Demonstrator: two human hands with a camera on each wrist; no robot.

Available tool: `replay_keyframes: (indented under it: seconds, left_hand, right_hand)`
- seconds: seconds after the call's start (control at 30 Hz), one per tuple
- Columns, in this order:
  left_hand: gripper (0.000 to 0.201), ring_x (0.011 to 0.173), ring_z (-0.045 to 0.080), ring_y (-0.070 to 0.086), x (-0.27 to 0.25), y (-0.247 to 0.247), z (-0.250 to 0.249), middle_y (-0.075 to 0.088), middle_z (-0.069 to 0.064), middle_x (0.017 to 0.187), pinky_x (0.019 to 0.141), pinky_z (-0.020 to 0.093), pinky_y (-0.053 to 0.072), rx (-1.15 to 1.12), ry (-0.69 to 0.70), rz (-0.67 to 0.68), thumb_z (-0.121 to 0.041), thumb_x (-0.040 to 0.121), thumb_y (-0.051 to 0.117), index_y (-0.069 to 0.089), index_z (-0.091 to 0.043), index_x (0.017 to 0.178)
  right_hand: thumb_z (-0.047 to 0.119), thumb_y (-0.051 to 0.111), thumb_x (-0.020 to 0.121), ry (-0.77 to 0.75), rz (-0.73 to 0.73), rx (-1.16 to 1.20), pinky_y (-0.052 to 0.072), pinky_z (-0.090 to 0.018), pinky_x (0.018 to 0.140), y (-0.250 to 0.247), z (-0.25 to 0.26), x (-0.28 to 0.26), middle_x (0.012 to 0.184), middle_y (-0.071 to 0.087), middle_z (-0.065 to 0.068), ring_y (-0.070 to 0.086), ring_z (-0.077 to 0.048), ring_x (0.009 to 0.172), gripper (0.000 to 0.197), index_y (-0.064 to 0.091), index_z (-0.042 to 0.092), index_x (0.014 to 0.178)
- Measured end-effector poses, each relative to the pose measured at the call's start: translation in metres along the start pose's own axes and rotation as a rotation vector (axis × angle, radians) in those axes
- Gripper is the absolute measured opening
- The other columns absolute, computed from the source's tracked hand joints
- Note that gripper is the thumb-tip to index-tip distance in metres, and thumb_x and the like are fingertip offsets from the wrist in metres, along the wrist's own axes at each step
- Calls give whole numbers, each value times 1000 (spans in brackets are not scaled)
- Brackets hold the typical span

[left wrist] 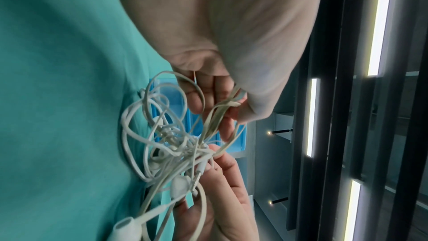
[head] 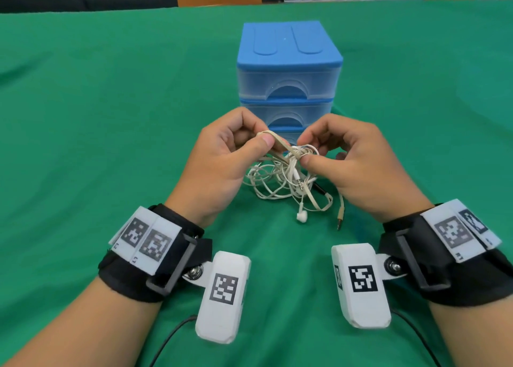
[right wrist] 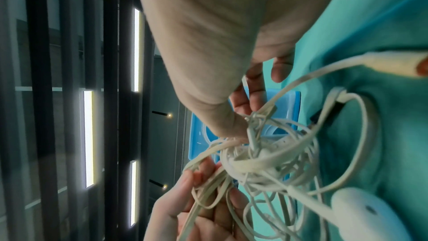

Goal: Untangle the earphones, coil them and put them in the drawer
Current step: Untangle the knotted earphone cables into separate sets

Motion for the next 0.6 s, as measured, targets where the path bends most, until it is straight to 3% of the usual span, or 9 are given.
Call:
replay_keyframes:
  seconds: [0.13, 0.27, 0.43, 0.5, 0.6]
  left_hand:
    - [11, 77, 14, 67, 1, -2, 3, 69, 4, 80, 77, 25, 54, -3, 0, -24, 3, 91, 60, 61, -8, 95]
    - [23, 73, 14, 62, 0, -1, 5, 61, 6, 79, 77, 26, 52, 21, -40, -2, 0, 85, 52, 67, -6, 102]
    - [43, 69, 23, 58, -3, 2, 10, 61, 17, 74, 71, 30, 47, -87, -184, 72, -29, 95, 37, 67, 1, 104]
    - [38, 67, 23, 57, -3, 4, 12, 62, 16, 72, 68, 28, 46, -64, -196, 79, -30, 96, 46, 67, 1, 103]
    - [17, 71, 23, 55, -3, 8, 13, 63, 15, 75, 73, 26, 46, 28, -171, 111, -15, 90, 66, 67, -4, 102]
  right_hand:
    - [3, 78, 80, -4, -1, 68, 38, -10, 59, 0, 0, 0, 82, 69, 2, 55, -7, 70, 17, 73, 16, 90]
    - [2, 80, 79, -30, -30, 57, 38, -8, 58, -3, 3, -1, 84, 71, 0, 54, -3, 69, 19, 73, 13, 92]
    - [-2, 79, 78, -49, -55, 42, 39, -8, 58, -5, 5, -1, 82, 68, 8, 54, 0, 68, 20, 72, 11, 92]
    - [-2, 78, 78, -62, -60, 31, 39, -8, 58, -5, 7, -1, 82, 68, 8, 54, 1, 69, 20, 72, 11, 91]
    - [-2, 78, 78, -74, -52, 24, 39, -8, 60, -4, 10, -2, 82, 68, 8, 54, 2, 70, 19, 72, 12, 90]
Point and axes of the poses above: each hand's wrist, its own x-axis towards the middle knuckle, its own y-axis out of the palm, z = x × y, the point moved 6 cm from there along x, towards the middle knuckle
